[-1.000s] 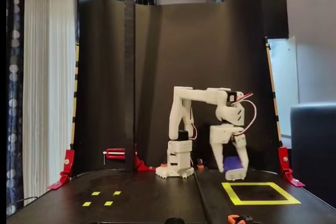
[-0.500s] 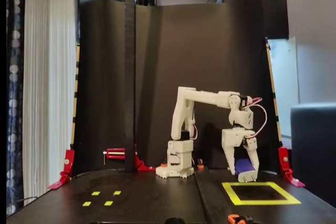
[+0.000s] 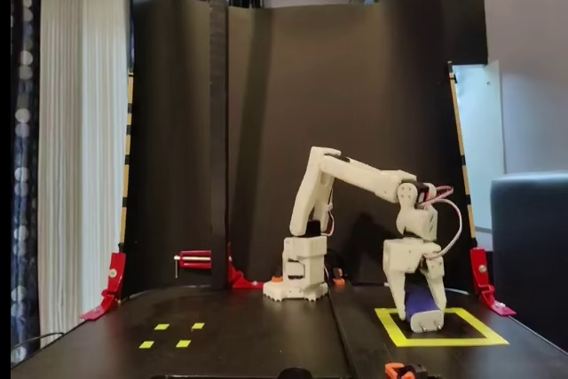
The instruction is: Grasp a block and put it in the designated area.
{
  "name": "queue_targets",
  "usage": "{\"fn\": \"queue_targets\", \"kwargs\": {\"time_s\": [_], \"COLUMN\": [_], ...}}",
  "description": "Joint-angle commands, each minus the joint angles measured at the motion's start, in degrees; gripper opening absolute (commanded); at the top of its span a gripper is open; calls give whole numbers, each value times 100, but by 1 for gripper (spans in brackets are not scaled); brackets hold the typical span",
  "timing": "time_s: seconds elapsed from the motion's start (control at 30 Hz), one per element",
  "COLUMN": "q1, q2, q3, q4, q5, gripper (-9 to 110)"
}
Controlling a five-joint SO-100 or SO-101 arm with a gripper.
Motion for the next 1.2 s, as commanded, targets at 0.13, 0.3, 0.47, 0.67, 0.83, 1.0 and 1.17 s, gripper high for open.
{"fn": "queue_targets", "kwargs": {"time_s": [0.13, 0.3, 0.47, 0.67, 0.83, 1.0, 1.17], "q1": [-114, -167, -202, -246, -281, -255, -229], "q2": [-88, -114, -114, -88, -53, -35, 62], "q3": [-26, -18, -18, -26, -35, -53, -264], "q4": [-62, 0, 97, 334, 492, 501, 782], "q5": [44, 44, 35, 9, -26, -70, -70], "gripper": [23, 23, 23, 38, 42, 42, 42]}}
